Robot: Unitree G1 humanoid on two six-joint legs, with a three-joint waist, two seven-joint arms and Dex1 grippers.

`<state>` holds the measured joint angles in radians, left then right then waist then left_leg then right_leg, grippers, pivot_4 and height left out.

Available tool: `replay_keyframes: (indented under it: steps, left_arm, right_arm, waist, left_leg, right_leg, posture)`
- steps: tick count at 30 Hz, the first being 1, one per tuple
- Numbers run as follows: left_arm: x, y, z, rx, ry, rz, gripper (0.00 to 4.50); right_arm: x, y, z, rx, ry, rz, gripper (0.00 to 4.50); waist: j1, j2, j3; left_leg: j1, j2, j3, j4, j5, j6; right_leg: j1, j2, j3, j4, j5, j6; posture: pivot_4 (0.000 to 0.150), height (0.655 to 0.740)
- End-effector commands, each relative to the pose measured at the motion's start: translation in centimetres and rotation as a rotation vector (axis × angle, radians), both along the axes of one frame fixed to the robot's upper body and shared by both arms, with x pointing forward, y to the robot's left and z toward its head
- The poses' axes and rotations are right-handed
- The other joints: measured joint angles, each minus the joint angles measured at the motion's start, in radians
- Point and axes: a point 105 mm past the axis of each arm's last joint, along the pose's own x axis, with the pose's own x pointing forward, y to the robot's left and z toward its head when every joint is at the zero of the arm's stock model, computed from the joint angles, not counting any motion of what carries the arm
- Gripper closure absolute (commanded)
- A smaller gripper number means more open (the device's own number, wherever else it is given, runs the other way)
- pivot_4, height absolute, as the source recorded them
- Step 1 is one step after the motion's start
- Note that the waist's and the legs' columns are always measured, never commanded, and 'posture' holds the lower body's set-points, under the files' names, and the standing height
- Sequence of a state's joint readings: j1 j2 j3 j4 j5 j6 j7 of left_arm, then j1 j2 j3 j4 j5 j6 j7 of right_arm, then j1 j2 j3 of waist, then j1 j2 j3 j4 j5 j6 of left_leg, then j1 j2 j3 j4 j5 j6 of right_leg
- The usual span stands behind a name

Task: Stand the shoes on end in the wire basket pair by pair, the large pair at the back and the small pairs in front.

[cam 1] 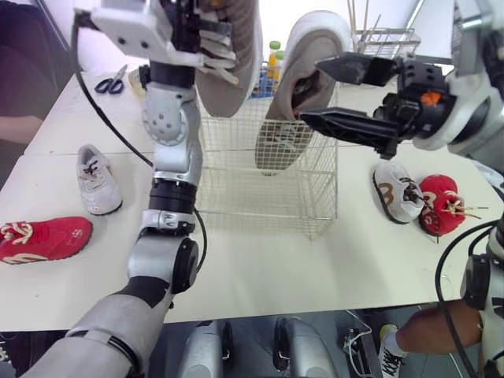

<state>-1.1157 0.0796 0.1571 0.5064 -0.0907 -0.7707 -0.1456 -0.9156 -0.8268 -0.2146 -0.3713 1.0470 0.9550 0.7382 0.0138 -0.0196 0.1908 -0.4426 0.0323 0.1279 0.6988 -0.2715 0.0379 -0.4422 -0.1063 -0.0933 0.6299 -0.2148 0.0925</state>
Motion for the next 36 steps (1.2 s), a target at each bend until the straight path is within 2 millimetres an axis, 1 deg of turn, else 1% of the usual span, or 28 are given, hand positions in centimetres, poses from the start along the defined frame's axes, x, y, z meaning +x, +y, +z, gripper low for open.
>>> replay_keyframes:
  steps: [1,6,8,12,15,17,18,21,25,29,36]
  left_arm:
    - [-0.9,-0.7,-0.1,0.019,-0.073,0.030,4.49]
    - [-0.2,-1.0,-1.3,0.018,-0.034,0.050,4.49]
    - [0.5,-0.7,-2.6,-0.007,0.035,0.058,4.49]
    - [0.5,-0.9,-4.8,0.028,0.075,0.092,4.49]
    - [0.8,-0.5,-6.7,0.031,0.136,0.129,4.49]
    - [0.9,-0.2,-8.0,0.044,0.173,0.154,4.49]
    - [0.9,-0.2,-8.4,0.051,0.185,0.163,4.49]
    - [1.4,0.1,-9.9,0.062,0.241,0.183,4.49]
    - [2.5,0.4,-12.2,0.070,0.351,0.185,4.49]
    - [3.1,-0.1,-13.0,0.109,0.426,0.147,4.49]
    - [3.4,1.0,-13.2,0.098,0.494,0.151,4.49]
  right_arm:
    - [-1.1,-0.2,1.2,0.001,-0.064,0.003,0.00]
    - [-1.1,-0.1,1.2,-0.003,-0.061,0.005,0.00]
    - [-1.0,-0.1,1.2,-0.004,-0.057,0.009,0.00]
    - [-1.0,0.0,1.1,-0.005,-0.051,0.010,0.00]
    - [-0.9,0.0,1.0,-0.005,-0.047,0.013,0.00]
    - [-0.8,0.0,1.0,-0.004,-0.044,0.015,0.00]
    - [-0.8,0.0,1.0,-0.004,-0.043,0.016,0.00]
    - [-0.8,0.0,0.9,-0.004,-0.042,0.020,0.00]
    - [-0.6,0.1,0.9,-0.003,-0.040,0.028,0.00]
    - [-0.5,0.1,1.0,-0.003,-0.039,0.034,0.00]
    - [-0.4,0.3,1.0,-0.003,-0.039,0.042,0.00]
  waist:
    - [0.001,0.000,0.000]
    - [0.001,0.000,0.000]
    - [0.000,0.001,-0.001]
    - [0.000,0.008,-0.005]
    - [0.000,0.009,-0.006]
    - [-0.002,0.013,-0.010]
    - [-0.002,0.016,-0.013]
    - [-0.002,0.022,-0.018]
    - [-0.004,0.029,-0.027]
    - [-0.004,0.036,-0.036]
    - [-0.004,0.036,-0.037]
  left_leg:
    - [0.000,0.000,0.000,0.000,0.000,0.000]
    - [0.000,0.000,0.000,0.000,-0.001,0.001]
    - [0.000,0.000,0.000,0.000,-0.001,0.001]
    - [0.003,0.000,-0.002,0.000,-0.001,0.002]
    - [0.009,0.000,-0.002,0.000,-0.005,0.008]
    - [0.016,0.000,-0.002,-0.001,-0.006,0.009]
    - [0.017,0.000,-0.002,-0.001,-0.006,0.010]
    - [0.017,0.000,-0.002,-0.001,-0.006,0.010]
    - [0.017,0.000,-0.001,-0.002,-0.007,0.011]
    - [0.018,0.000,0.000,-0.002,-0.008,0.012]
    - [0.018,0.000,0.000,-0.002,-0.008,0.012]
  right_leg:
    - [0.000,0.000,0.000,0.000,0.000,0.000]
    - [0.000,0.000,0.000,0.000,0.000,0.000]
    - [0.000,-0.001,0.000,0.000,0.000,0.000]
    - [0.002,-0.002,0.000,0.000,0.000,0.000]
    - [0.008,-0.002,0.000,0.001,0.000,0.000]
    - [0.014,-0.002,0.000,0.000,0.000,-0.001]
    - [0.015,-0.002,0.000,0.000,0.000,-0.001]
    - [0.015,-0.003,0.001,0.000,0.000,-0.001]
    - [0.015,-0.003,0.001,-0.001,0.000,-0.001]
    - [0.015,-0.003,0.001,-0.002,0.000,-0.001]
    - [0.015,-0.003,0.002,-0.002,-0.001,-0.001]
  posture:
    - [0.150,0.7400]
    - [0.150,0.7400]
    - [0.150,0.7400]
    - [0.150,0.7400]
    - [0.150,0.7400]
    - [0.150,0.7400]
    - [0.150,0.7400]
    - [0.150,0.7400]
    - [0.150,0.7400]
    - [0.150,0.7400]
    - [0.150,0.7400]
